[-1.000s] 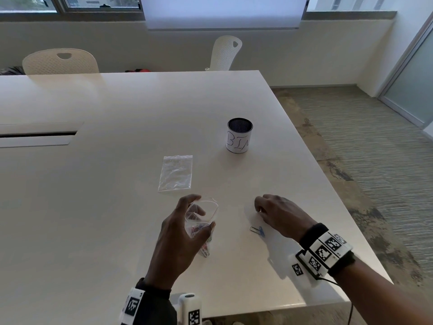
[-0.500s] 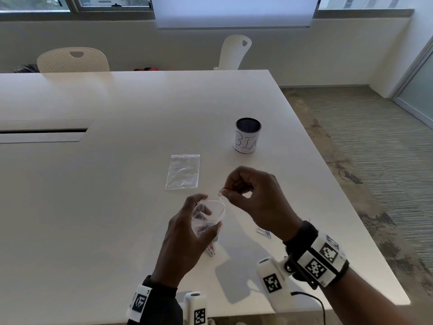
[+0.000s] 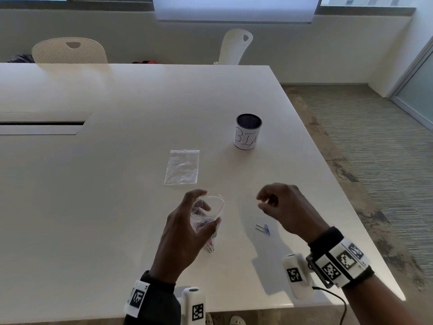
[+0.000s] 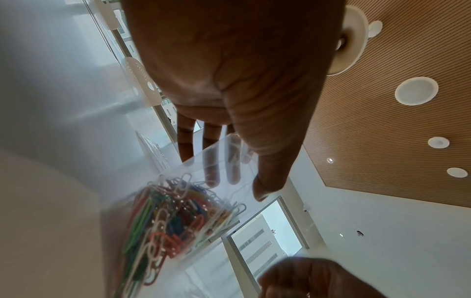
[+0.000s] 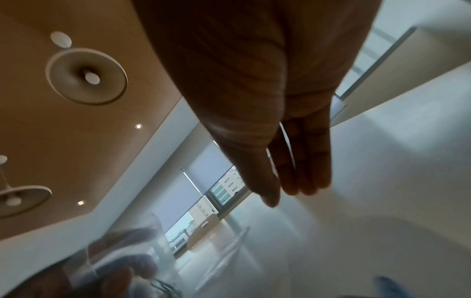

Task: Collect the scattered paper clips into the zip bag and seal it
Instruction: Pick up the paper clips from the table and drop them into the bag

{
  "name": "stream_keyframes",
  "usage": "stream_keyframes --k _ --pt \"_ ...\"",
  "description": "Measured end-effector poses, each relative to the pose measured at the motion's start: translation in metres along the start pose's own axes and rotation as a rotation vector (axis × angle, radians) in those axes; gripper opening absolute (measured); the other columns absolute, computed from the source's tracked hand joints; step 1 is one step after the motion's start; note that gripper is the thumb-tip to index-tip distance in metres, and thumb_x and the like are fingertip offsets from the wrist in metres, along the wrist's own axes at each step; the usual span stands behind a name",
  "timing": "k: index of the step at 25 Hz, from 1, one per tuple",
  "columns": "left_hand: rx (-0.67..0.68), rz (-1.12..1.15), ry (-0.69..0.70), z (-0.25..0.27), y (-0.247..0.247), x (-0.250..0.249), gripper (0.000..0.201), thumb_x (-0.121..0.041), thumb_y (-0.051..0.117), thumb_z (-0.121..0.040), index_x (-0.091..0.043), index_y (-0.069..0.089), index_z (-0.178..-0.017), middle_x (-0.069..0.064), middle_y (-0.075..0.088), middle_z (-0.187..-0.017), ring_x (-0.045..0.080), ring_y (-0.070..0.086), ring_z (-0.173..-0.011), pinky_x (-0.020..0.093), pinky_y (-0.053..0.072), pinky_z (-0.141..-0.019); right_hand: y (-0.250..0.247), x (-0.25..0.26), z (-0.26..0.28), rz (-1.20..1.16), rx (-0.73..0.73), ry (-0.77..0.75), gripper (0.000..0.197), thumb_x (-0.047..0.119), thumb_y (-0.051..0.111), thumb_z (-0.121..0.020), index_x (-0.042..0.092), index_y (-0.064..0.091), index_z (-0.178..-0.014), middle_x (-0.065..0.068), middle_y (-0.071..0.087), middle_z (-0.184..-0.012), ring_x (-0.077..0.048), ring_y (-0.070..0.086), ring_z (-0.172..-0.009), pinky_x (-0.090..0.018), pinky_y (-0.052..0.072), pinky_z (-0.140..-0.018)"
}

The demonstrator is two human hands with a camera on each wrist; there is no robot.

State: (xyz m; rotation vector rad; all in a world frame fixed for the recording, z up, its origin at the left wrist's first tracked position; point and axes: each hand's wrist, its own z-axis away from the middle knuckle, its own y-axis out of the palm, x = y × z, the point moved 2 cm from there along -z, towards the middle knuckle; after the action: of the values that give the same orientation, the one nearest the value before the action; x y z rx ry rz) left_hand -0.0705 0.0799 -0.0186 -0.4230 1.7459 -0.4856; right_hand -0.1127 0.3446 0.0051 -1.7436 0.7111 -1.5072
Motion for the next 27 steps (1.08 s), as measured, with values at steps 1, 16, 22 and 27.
stream_keyframes --k 1,16,22,27 --pt "0.002 0.002 -0.001 -0.001 0.0 0.0 0.06 -0.036 0.085 -0.085 -0.035 0.052 -0.135 -0.018 0.07 -0.105 -0.001 0.069 -0.099 0.004 0.048 -0.079 0.003 -0.011 0.006 0.059 0.059 0.041 0.011 0.021 0.082 -0.084 0.021 0.076 -0.093 0.008 0.071 -0.084 -0.005 0.066 -0.071 -0.021 0.053 -0.07" --pt "0.01 0.008 -0.004 -0.001 0.0 -0.003 0.059 -0.031 0.086 -0.086 -0.034 0.053 -0.135 -0.015 0.071 -0.104 -0.001 0.07 -0.099 -0.001 0.045 -0.075 0.044 -0.023 0.031 0.1 0.161 0.134 0.004 0.022 0.069 -0.093 0.02 0.065 -0.092 0.005 0.069 -0.086 -0.015 0.058 -0.08 -0.025 0.044 -0.072" --pt "0.011 0.0 -0.011 0.0 -0.001 -0.002 0.059 -0.034 0.085 -0.086 -0.035 0.052 -0.135 -0.017 0.071 -0.104 -0.002 0.07 -0.099 0.0 0.046 -0.077 0.039 -0.023 0.04 0.148 0.17 0.138 0.011 0.013 0.068 -0.089 0.021 0.063 -0.094 0.008 0.059 -0.085 -0.015 0.052 -0.083 -0.024 0.035 -0.071" --pt "0.009 0.001 -0.004 -0.001 0.0 -0.004 0.06 -0.033 0.085 -0.086 -0.035 0.052 -0.135 -0.018 0.07 -0.104 -0.005 0.068 -0.101 -0.002 0.045 -0.078 0.038 -0.023 0.04 0.148 0.219 0.199 0.011 0.016 0.067 -0.087 0.019 0.063 -0.096 0.005 0.065 -0.087 -0.017 0.052 -0.082 -0.026 0.037 -0.071"
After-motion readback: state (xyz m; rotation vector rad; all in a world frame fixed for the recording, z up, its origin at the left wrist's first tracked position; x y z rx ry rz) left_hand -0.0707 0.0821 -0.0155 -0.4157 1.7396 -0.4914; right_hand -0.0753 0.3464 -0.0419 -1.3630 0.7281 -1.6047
